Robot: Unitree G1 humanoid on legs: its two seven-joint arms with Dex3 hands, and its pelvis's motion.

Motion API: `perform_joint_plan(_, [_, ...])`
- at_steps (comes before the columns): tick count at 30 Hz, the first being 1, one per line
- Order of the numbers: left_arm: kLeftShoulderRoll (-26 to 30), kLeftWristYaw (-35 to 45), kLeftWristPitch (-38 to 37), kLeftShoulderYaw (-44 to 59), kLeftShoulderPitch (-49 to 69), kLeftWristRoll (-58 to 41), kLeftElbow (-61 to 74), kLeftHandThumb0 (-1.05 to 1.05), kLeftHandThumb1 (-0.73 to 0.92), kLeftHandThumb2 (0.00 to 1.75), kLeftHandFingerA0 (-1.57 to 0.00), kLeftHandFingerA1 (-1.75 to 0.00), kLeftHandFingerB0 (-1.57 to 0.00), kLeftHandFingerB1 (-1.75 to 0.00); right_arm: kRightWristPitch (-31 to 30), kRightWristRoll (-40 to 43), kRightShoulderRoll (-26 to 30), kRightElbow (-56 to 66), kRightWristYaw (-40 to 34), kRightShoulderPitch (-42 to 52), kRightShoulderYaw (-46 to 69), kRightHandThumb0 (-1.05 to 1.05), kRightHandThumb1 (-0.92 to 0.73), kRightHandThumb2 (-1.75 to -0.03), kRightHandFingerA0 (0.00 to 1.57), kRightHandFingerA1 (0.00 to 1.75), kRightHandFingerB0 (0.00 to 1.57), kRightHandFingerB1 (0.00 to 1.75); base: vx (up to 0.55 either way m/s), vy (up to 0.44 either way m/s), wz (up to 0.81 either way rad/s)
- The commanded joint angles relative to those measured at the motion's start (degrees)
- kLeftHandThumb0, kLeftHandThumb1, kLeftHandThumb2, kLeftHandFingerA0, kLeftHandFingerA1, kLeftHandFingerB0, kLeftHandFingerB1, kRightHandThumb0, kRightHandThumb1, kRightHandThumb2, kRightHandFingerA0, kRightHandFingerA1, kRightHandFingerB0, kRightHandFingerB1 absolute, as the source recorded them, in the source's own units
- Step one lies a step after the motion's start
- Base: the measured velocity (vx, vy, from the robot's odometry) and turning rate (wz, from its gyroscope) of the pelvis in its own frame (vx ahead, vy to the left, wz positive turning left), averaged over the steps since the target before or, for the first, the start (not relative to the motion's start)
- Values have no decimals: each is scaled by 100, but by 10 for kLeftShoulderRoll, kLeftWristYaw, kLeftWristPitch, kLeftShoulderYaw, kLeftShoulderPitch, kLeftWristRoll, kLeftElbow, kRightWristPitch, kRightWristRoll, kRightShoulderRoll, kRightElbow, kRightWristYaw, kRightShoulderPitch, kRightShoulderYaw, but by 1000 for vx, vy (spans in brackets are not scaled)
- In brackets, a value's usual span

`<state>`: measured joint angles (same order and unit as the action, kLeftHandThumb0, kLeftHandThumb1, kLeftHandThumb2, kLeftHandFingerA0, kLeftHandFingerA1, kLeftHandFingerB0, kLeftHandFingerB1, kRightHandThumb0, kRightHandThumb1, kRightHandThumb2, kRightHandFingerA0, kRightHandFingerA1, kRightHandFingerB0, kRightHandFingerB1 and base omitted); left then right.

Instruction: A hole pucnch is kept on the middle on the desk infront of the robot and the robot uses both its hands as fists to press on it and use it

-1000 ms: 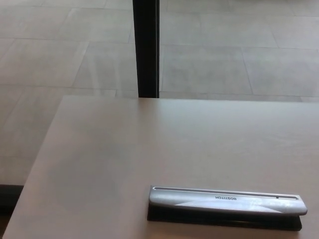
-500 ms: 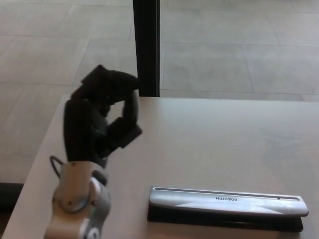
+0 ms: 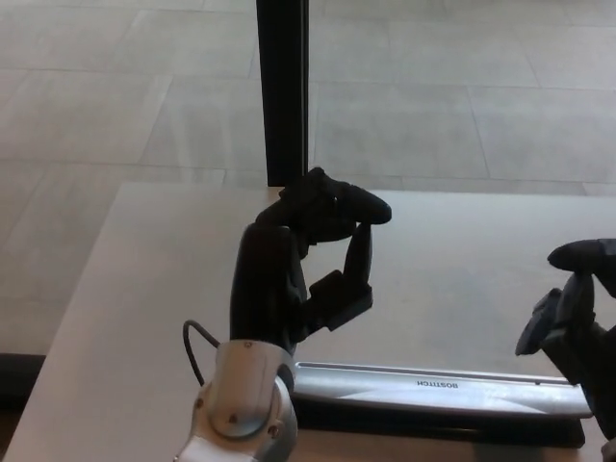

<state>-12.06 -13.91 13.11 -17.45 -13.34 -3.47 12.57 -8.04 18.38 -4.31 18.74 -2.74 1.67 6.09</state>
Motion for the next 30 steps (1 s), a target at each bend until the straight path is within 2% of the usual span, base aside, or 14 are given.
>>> perform_joint_plan(1, [-57,-27,-4,-12,40,-5,-8,-29,75,86,-84,-175,-66,-145,5,-20,12,-22,16,6,-13,-29,-67,-115,103,175,62,175,0,0,0])
perform_joint_plan(3, [-62,-34,4,-17,46,-9,-8,-29,75,85,-84,-175,-66,-143,15,-30,10,-36,12,6,-15,-31,-66,-117,104,175,62,175,0,0,0])
perform_joint_plan(6, [-70,-44,-32,-38,69,-6,-40,-31,77,85,-85,-175,-64,-149,42,-46,-6,-52,2,21,-20,-35,-72,-107,102,175,62,175,0,0,0])
perform_joint_plan(11, [-84,-65,-62,-49,84,-11,-73,-34,77,85,-85,-175,-64,-152,65,-54,-17,-70,4,31,-26,-35,-70,-111,103,175,61,175,0,0,0])
perform_joint_plan(13, [-95,-80,-78,-59,92,-8,-98,-33,75,90,-86,-175,-63,-152,98,-78,-16,-92,2,43,-32,-32,-67,-117,104,175,61,175,0,0,0])
perform_joint_plan(17, [-106,-97,-102,-66,96,-4,-125,-32,73,95,-90,-175,-59,-157,121,-96,-20,-119,-7,60,-34,-32,-67,-113,104,175,64,175,0,0,0])
perform_joint_plan(23, [-115,-120,-136,-64,87,4,-161,-33,73,97,-94,-175,-59,-160,252,-172,-11,-220,-44,69,-36,-33,-69,-107,103,175,66,175,0,0,0])
perform_joint_plan(25, [-117,-130,-146,-67,88,10,-174,-34,76,93,-90,-175,-56,-161,314,-214,4,-278,-77,60,-30,-31,-71,-99,101,175,68,174,0,0,0])
perform_joint_plan(30, [-119,-142,-158,-64,84,13,-191,-34,76,90,-88,-175,-56,-160,363,-256,14,-346,-126,37,-25,-30,-72,-95,102,175,71,170,0,0,0])
